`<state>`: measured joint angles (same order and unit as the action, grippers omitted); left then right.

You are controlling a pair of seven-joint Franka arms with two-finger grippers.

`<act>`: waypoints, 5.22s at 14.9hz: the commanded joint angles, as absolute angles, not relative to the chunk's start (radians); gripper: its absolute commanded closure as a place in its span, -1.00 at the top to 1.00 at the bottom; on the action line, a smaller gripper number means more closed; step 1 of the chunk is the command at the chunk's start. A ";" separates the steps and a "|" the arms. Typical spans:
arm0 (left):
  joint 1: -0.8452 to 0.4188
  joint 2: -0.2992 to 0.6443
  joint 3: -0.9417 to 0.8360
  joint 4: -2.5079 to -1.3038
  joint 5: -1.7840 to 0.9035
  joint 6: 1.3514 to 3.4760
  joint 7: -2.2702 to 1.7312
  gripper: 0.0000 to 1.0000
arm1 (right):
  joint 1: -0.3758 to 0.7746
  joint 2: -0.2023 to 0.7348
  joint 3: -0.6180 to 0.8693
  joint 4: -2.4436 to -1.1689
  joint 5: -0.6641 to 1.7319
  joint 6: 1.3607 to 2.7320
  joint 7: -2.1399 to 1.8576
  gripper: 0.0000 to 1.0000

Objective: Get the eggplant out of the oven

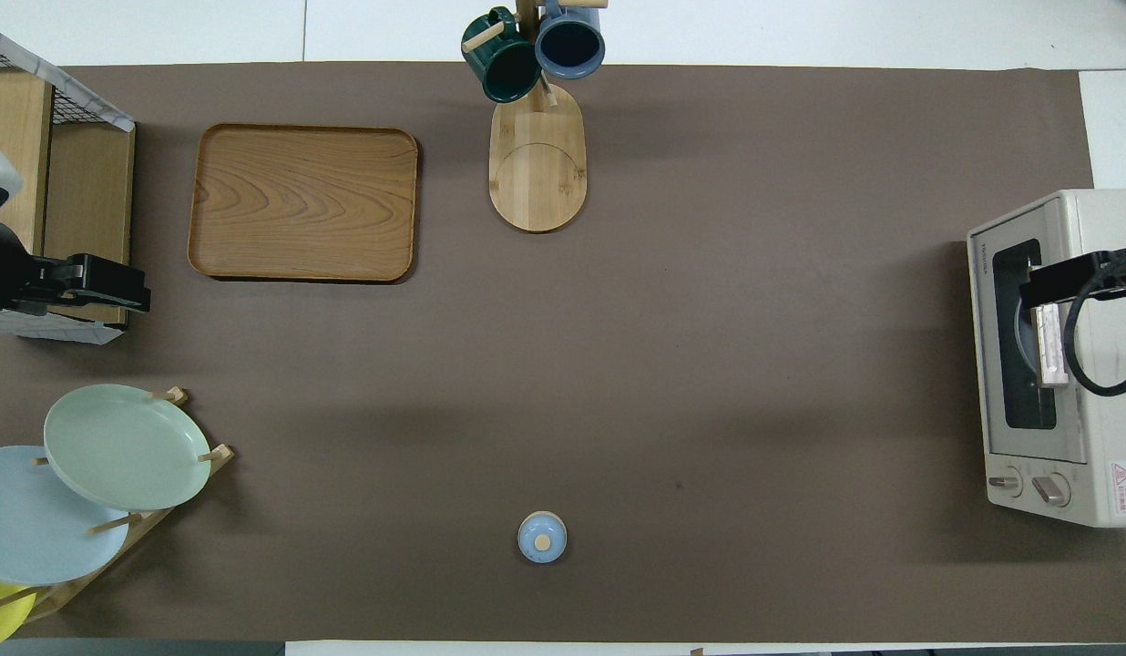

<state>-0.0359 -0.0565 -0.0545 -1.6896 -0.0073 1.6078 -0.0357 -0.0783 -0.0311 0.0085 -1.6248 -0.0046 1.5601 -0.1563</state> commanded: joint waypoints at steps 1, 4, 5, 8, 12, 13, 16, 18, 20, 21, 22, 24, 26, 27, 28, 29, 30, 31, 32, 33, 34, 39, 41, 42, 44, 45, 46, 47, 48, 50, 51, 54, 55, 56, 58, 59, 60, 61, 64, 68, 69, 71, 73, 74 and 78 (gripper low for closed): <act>-0.035 -0.066 -0.054 -1.694 0.014 1.606 -0.029 1.00 | -0.077 -0.026 0.012 -1.609 -0.021 1.540 -0.138 1.00; -0.035 -0.066 -0.054 -1.694 0.014 1.606 -0.029 1.00 | -0.077 -0.028 0.014 -1.612 -0.021 1.540 -0.138 1.00; -0.035 -0.066 -0.054 -1.694 0.014 1.608 -0.029 1.00 | -0.080 -0.028 0.012 -1.614 -0.018 1.546 -0.137 1.00; -0.037 -0.066 -0.054 -1.692 0.014 1.608 -0.028 1.00 | -0.086 -0.029 0.009 -1.617 -0.006 1.542 -0.147 1.00; -0.035 -0.066 -0.054 -1.694 0.014 1.606 -0.029 1.00 | -0.078 -0.038 0.012 -1.658 -0.012 1.612 -0.150 -0.72; -0.037 -0.066 -0.054 -1.694 0.014 1.608 -0.029 1.00 | -0.078 -0.046 0.012 -1.672 -0.012 1.618 -0.152 -1.00; -0.037 -0.066 -0.054 -1.694 0.014 1.606 -0.029 1.00 | -0.077 -0.057 0.011 -1.739 -0.050 1.715 -0.138 -1.00; -0.035 -0.066 -0.054 -1.694 0.014 1.606 -0.029 1.00 | -0.077 -0.028 0.012 -1.761 -0.124 1.753 -0.089 -1.00; -0.037 -0.066 -0.054 -1.694 0.014 1.606 -0.029 1.00 | -0.077 0.004 0.012 -1.766 -0.188 1.755 -0.031 -1.00; -0.035 -0.066 -0.054 -1.694 0.014 1.606 -0.029 1.00 | -0.078 0.011 0.012 -1.785 -0.195 1.756 -0.011 -1.00; -0.035 -0.066 -0.054 -1.694 0.014 1.606 -0.029 1.00 | -0.078 0.014 0.011 -1.805 -0.204 1.756 0.011 -1.00; -0.035 -0.066 -0.054 -1.694 0.014 1.606 -0.029 1.00 | -0.083 0.011 0.011 -1.844 -0.232 1.761 0.041 -1.00; -0.035 -0.066 -0.054 -1.694 0.014 1.606 -0.029 1.00 | -0.100 0.005 0.009 -1.871 -0.238 1.773 0.054 -1.00; -0.035 -0.066 -0.054 -1.694 0.014 1.606 -0.029 1.00 | -0.107 0.005 0.009 -1.882 -0.258 1.773 0.054 -1.00; -0.035 -0.066 -0.054 -1.694 0.014 1.606 -0.028 1.00 | -0.110 0.002 0.009 -1.891 -0.268 1.776 0.054 -1.00; -0.035 -0.066 -0.054 -1.694 0.014 1.606 -0.028 1.00 | -0.120 0.000 0.009 -1.897 -0.270 1.778 0.054 -1.00; -0.035 -0.066 -0.054 -1.694 0.014 1.606 -0.029 1.00 | -0.129 -0.005 0.009 -1.908 -0.271 1.779 0.054 -1.00; -0.037 -0.066 -0.054 -1.694 0.014 1.606 -0.029 1.00 | -0.138 -0.012 0.009 -1.923 -0.272 1.785 0.054 -1.00; -0.035 -0.066 -0.054 -1.694 0.014 1.606 -0.029 1.00 | -0.147 -0.014 0.009 -1.937 -0.272 1.808 0.051 -1.00; -0.037 -0.066 -0.054 -1.694 0.014 1.606 -0.029 1.00 | -0.150 -0.023 0.009 -1.960 -0.272 1.828 0.051 -1.00; -0.035 -0.066 -0.054 -1.694 0.014 1.606 -0.029 1.00 | -0.152 -0.028 0.009 -1.976 -0.272 1.844 0.051 -1.00; -0.035 -0.066 -0.054 -1.694 0.014 1.606 -0.029 1.00 | -0.152 -0.038 0.011 -2.003 -0.272 1.891 0.049 -1.00; -0.035 -0.066 -0.054 -1.694 0.014 1.606 -0.029 1.00 | -0.138 -0.037 0.011 -2.038 -0.261 1.928 0.057 -1.00; -0.035 -0.066 -0.054 -1.692 0.014 1.606 -0.029 1.00 | -0.127 -0.035 0.012 -2.060 -0.256 1.953 0.073 -1.00; -0.035 -0.066 -0.054 -1.694 0.014 1.606 -0.029 1.00 | -0.078 -0.028 0.012 -2.095 -0.255 2.006 0.129 -1.00; -0.037 -0.066 -0.054 -1.694 0.014 1.606 -0.029 1.00 | -0.065 -0.026 0.012 -2.108 -0.253 2.031 0.139 -1.00; -0.037 -0.066 -0.054 -1.694 0.014 1.606 -0.029 1.00 | -0.040 -0.018 0.012 -2.117 -0.252 2.057 0.150 -1.00; -0.037 -0.066 -0.054 -1.692 0.014 1.606 -0.029 1.00 | -0.034 -0.005 0.012 -2.120 -0.239 2.077 0.155 -1.00; -0.035 -0.066 -0.054 -1.693 0.014 1.606 -0.029 1.00 | -0.035 0.014 0.012 -2.120 -0.204 2.100 0.153 -1.00; -0.035 -0.066 -0.054 -1.694 0.014 1.606 -0.029 1.00 | -0.034 0.038 0.012 -2.140 -0.175 2.155 0.155 -1.00; -0.035 -0.066 -0.054 -1.694 0.014 1.606 -0.029 1.00 | -0.032 0.037 0.012 -2.155 -0.172 2.167 0.156 -1.00; -0.035 -0.066 -0.054 -1.694 0.014 1.606 -0.029 1.00 | -0.020 0.057 0.012 -2.181 -0.138 2.236 0.156 -1.00; -0.035 -0.066 -0.054 -1.694 0.014 1.606 -0.028 1.00 | -0.021 0.072 0.012 -2.190 -0.138 2.261 0.156 -1.00; -0.035 -0.066 -0.054 -1.694 0.014 1.606 -0.029 1.00 | -0.028 0.087 0.012 -2.198 -0.137 2.276 0.156 -1.00; -0.035 -0.066 -0.054 -1.694 0.014 1.606 -0.029 1.00 | -0.025 0.109 0.012 -2.198 -0.129 2.286 0.172 -1.00; -0.035 -0.066 -0.054 -1.694 0.014 1.606 -0.029 1.00 | -0.017 0.109 0.012 -2.198 -0.118 2.287 0.199 -1.00; -0.035 -0.066 -0.054 -1.694 0.014 1.606 -0.029 1.00 | -0.011 0.109 0.012 -2.198 -0.117 2.287 0.209 -1.00; -0.035 -0.066 -0.054 -1.694 0.014 1.606 -0.029 1.00 | -0.011 0.109 0.012 -2.200 -0.117 2.293 0.210 -1.00; -0.035 -0.066 -0.054 -1.694 0.014 1.606 -0.028 1.00 | -0.009 0.107 0.012 -2.215 -0.115 2.304 0.209 -1.00; -0.037 -0.066 -0.054 -1.692 0.014 1.606 -0.029 1.00 | -0.011 0.097 0.012 -2.265 -0.115 2.367 0.207 -1.00; -0.035 -0.066 -0.054 -1.693 0.014 1.606 -0.029 1.00 | -0.011 0.107 0.012 -2.270 -0.115 2.371 0.209 -1.00; -0.037 -0.066 -0.054 -1.694 0.014 1.606 -0.028 1.00 | -0.009 0.133 0.012 -2.267 -0.115 2.365 0.210 -1.00; -0.035 -0.066 -0.054 -1.694 0.014 1.606 -0.029 1.00 | 0.008 0.136 0.014 -2.234 -0.112 2.317 0.215 -1.00; -0.035 -0.066 -0.054 -1.694 0.014 1.606 -0.029 1.00 | 0.021 0.138 0.012 -2.209 -0.095 2.286 0.216 -1.00; -0.035 -0.066 -0.054 -1.694 0.014 1.606 -0.029 1.00 | 0.078 0.133 0.012 -2.097 -0.080 2.129 0.232 -0.33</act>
